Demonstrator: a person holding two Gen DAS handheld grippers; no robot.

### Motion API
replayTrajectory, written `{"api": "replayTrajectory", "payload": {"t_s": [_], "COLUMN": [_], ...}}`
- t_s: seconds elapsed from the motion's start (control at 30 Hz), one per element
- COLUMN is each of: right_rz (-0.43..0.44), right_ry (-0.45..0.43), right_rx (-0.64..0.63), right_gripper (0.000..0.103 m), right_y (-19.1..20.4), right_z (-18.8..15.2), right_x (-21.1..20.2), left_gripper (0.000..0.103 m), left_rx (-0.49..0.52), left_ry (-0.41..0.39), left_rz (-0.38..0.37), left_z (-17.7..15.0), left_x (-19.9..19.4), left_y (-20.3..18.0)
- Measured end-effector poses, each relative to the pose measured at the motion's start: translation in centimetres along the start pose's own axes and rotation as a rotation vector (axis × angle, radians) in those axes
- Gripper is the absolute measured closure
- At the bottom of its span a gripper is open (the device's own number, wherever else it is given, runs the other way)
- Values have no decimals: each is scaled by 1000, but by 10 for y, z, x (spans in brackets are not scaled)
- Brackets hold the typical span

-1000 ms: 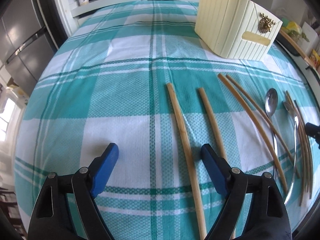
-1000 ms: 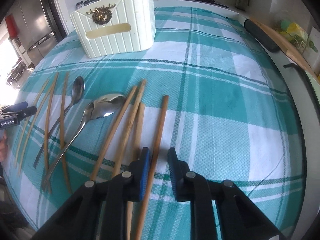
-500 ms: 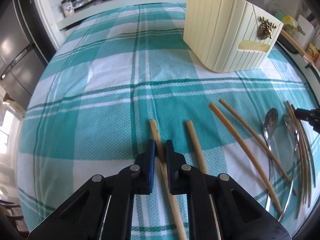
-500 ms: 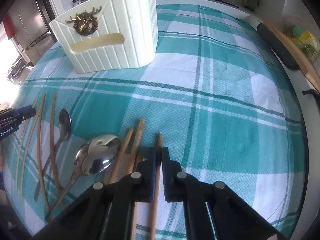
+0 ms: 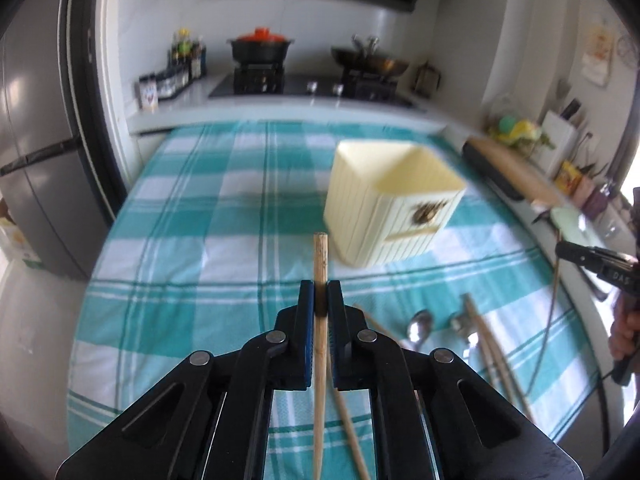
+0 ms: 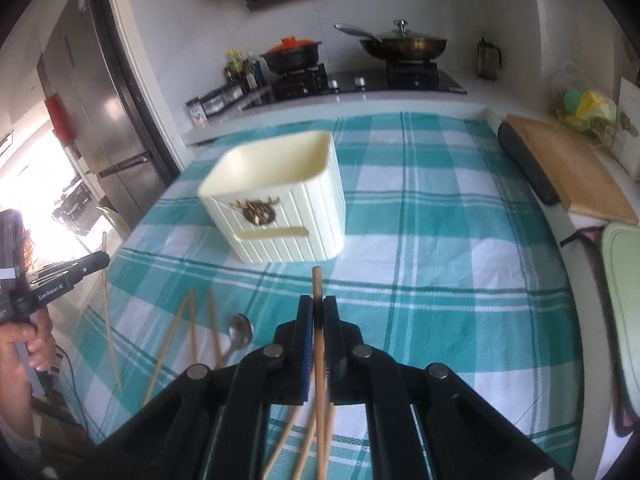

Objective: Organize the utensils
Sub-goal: 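Lift both chopsticks into the cream holder and open both grippers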

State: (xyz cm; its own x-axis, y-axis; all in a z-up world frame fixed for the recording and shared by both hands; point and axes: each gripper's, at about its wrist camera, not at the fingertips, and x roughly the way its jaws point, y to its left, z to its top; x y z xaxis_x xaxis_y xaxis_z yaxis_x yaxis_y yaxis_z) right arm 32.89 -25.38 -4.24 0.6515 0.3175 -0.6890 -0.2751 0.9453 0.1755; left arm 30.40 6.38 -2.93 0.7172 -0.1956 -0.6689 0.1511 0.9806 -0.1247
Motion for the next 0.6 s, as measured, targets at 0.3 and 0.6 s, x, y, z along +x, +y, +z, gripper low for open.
{"api": "replayTrajectory", "payload": {"t_s": [0.3,0.6], "right_rz": [34,42], "right_ry": [-206,-325], "right_rx": [-59,-85], "right_gripper": [98,98], "right_y": [40,62], "right_z": [28,98], "right_x": [-73,-83], "left_gripper": [99,99], "left_rx": [-21,-35], "left_ry": [-122,-251], "left_rz": [-76,-110], "left_z": [28,114], "left_x": [-49,-50], "left_y": [-9,-26]}}
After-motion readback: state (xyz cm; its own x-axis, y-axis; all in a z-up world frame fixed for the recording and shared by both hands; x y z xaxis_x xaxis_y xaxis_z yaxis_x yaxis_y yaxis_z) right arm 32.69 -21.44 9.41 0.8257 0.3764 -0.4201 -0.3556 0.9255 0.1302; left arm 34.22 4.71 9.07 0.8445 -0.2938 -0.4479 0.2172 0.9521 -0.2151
